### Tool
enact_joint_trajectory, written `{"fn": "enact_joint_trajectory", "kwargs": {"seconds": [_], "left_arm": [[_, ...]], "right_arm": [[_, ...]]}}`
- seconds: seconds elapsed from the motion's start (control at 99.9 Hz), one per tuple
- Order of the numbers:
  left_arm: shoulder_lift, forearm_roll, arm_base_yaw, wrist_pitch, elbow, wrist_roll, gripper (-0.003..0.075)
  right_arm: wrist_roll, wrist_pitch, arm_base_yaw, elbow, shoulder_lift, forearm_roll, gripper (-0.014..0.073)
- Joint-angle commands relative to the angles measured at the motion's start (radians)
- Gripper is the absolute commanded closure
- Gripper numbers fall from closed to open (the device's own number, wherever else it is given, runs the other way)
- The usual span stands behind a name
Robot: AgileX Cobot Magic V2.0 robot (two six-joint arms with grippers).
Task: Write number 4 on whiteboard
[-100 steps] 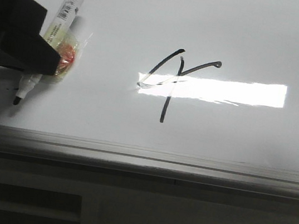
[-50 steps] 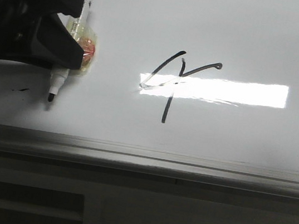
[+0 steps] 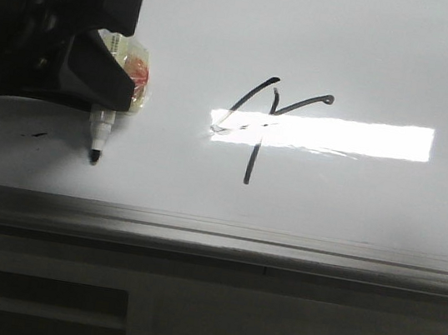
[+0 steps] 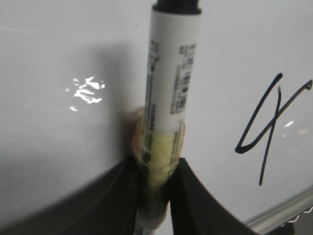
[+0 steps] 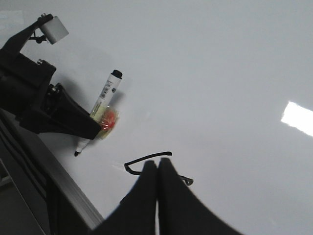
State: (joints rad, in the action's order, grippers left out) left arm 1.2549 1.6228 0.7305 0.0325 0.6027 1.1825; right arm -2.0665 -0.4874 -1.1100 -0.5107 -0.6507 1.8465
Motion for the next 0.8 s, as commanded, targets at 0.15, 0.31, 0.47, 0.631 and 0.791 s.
{"fn": "enact_joint_trajectory", "kwargs": {"seconds": [0.15, 0.31, 0.47, 0.631, 0.791], "left_arm": [[0.044, 0.023, -0.007, 0.089, 0.006, -0.002, 0.0734], [0.044, 0.061, -0.007, 0.095, 0.006, -0.002, 0.0608], [0.044, 0.061, -0.007, 0.122, 0.006, -0.002, 0.0516], [0.044, 0.061, -0.007, 0.145, 0.006, -0.002, 0.0497], [0.044, 0.072, -0.007, 0.169, 0.006, -0.002, 0.0335]], "right_arm": [[0.002, 0.022, 0.004, -0.026, 0.001, 0.011, 0.0664], [0.002, 0.029, 0.004, -0.026, 0.001, 0.011, 0.0664], [0.003, 0.03, 0.004, -0.026, 0.001, 0.011, 0.0664], [0.005, 0.031, 0.004, -0.026, 0.001, 0.011, 0.0664], [0.004, 0.031, 0.004, -0.026, 0.001, 0.011, 0.0664]]}}
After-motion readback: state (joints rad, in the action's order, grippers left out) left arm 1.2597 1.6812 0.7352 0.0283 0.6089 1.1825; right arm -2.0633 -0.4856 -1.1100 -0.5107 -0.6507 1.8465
